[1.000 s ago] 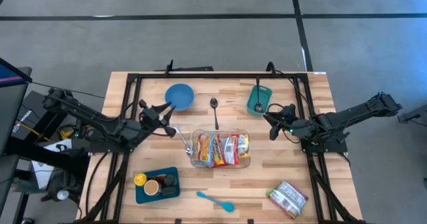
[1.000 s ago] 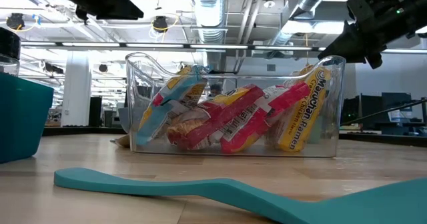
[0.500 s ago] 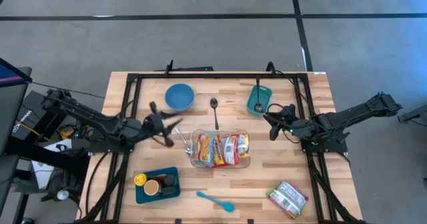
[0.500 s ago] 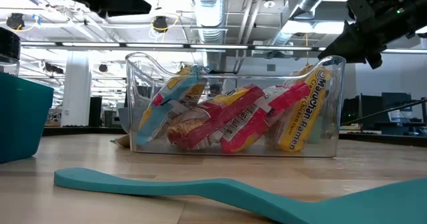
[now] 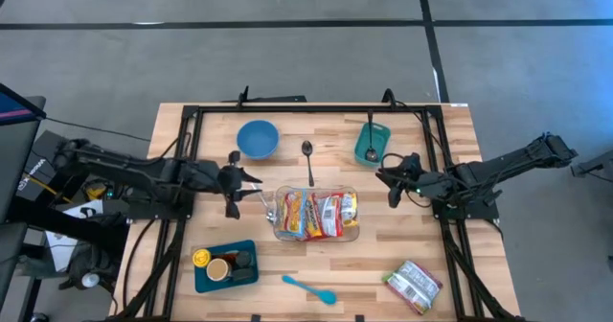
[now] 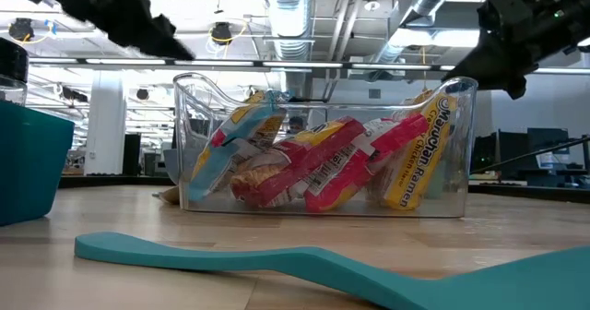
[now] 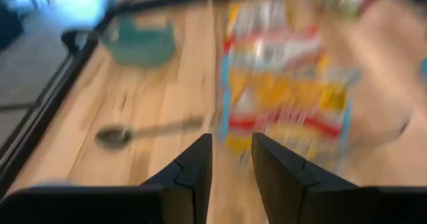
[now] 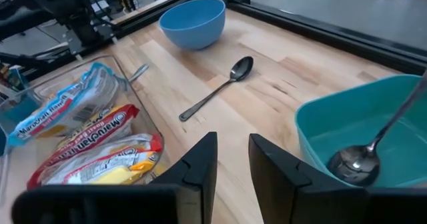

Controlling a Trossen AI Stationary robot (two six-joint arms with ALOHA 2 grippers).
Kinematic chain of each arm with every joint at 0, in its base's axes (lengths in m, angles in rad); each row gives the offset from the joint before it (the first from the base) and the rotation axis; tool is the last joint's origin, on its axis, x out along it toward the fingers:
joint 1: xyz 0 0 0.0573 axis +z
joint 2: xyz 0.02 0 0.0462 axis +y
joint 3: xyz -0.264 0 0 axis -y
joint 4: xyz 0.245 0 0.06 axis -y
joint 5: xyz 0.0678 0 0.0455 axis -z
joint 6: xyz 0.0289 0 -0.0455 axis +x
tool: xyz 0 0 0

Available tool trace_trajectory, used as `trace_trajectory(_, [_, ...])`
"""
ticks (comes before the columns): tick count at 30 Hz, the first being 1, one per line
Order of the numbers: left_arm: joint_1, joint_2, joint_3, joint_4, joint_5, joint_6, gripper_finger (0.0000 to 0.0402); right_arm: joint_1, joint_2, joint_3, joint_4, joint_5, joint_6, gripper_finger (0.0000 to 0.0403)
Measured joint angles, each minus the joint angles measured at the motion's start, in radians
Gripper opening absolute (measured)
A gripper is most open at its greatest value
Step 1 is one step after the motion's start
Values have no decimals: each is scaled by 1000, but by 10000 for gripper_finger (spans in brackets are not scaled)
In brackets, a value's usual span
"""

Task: Pick & Place Food Item
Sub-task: Put the silver spoon into the blue bin

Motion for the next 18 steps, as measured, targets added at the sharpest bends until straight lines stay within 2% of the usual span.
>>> trace_trajectory(2, [15, 17, 33, -110, 0, 31, 99, 0, 0, 0, -12, 0, 0, 82])
trace_trajectory(4, [22, 41, 55, -150, 5, 79, 99, 0, 0, 0, -23, 0, 0, 82])
trace_trajectory(11, [24, 179, 79, -167, 36, 284, 99, 0, 0, 0, -34, 0, 0, 82])
trace_trajectory(18, [28, 309, 107, -237, 35, 352, 99, 0, 0, 0, -34, 0, 0, 82])
